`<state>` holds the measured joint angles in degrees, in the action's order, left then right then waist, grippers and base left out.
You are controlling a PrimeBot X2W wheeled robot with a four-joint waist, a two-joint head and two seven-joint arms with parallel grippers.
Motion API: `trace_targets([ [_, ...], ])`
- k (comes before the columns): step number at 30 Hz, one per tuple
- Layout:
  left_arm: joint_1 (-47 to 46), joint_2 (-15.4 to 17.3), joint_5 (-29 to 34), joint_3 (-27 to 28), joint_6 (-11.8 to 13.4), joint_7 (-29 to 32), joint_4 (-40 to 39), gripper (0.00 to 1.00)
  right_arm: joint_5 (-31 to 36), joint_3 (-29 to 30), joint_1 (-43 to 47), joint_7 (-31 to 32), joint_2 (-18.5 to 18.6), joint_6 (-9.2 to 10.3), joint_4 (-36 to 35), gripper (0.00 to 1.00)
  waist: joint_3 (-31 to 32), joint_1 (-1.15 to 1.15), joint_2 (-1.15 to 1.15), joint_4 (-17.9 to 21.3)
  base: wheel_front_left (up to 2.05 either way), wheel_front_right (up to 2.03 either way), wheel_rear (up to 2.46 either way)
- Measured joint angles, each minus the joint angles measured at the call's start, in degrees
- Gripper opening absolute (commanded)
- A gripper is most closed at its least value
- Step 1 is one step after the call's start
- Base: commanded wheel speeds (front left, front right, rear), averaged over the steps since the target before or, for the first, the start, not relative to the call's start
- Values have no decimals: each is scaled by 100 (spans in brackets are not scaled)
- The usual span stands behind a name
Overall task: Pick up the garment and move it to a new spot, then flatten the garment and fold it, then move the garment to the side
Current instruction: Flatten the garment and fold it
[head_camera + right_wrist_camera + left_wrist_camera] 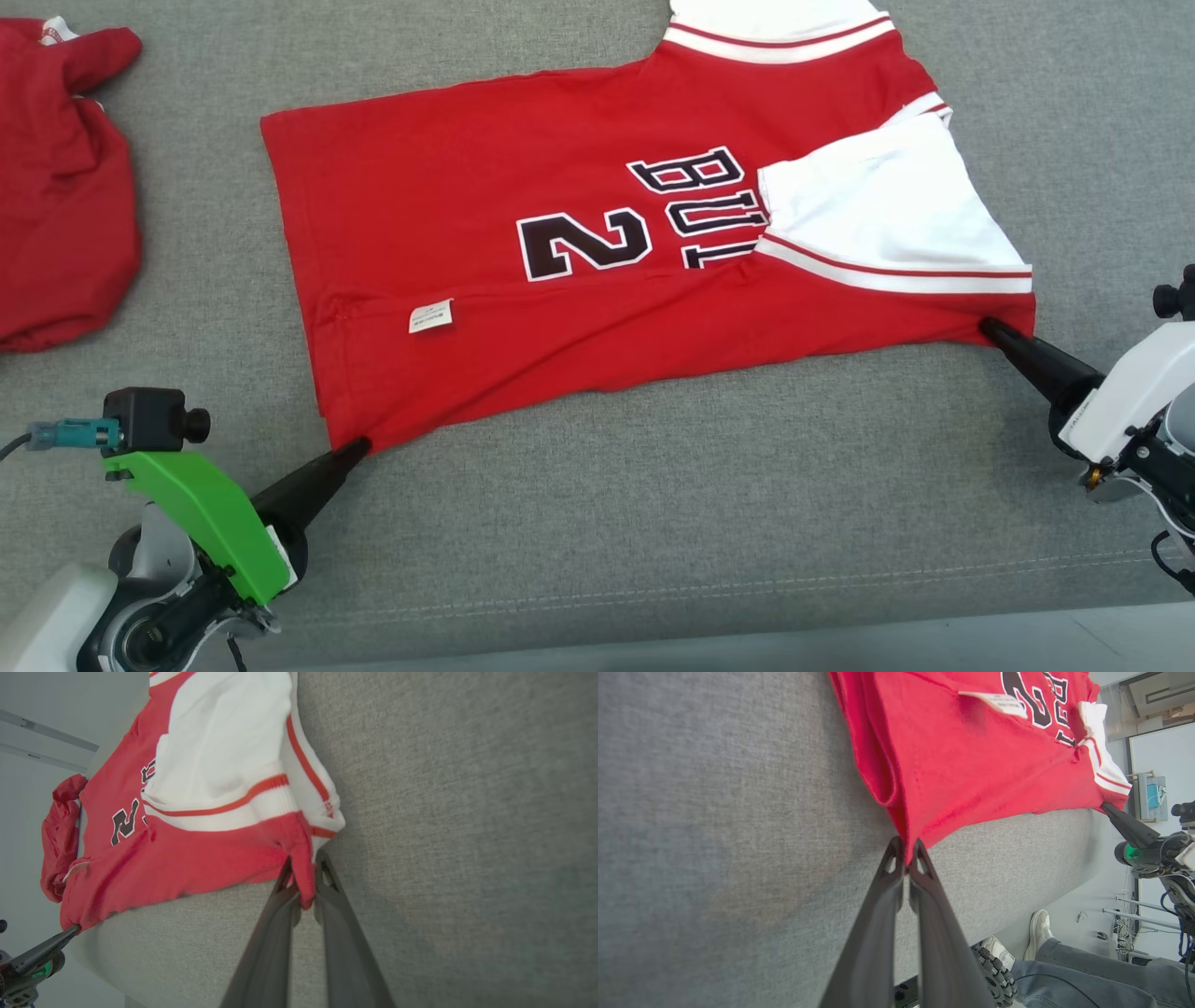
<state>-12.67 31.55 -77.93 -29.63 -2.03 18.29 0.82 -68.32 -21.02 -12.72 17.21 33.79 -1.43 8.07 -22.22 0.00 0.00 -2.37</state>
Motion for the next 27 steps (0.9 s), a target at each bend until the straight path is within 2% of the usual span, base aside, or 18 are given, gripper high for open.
trace_targets([
  [8,230,103,-219,35,-80,81,-133,0,-191,15,160,149,90,-2,-8,0,80,0,0,-31,0,0,0],
  [14,539,134,-370,53,-105,82,-186,0,-298,86,644,149,176,-3,-93,0,148,0,0,-74,0,0,0],
  [22,805,414,-465,292,-145,81,-427,0,-485,218,1133,149,390,-1,-503,0,267,0,0,-132,0,0,0],
  [27,923,531,-449,238,-142,84,-458,0,-519,176,1259,211,433,32,-630,0,261,0,0,-110,0,0,0],
])
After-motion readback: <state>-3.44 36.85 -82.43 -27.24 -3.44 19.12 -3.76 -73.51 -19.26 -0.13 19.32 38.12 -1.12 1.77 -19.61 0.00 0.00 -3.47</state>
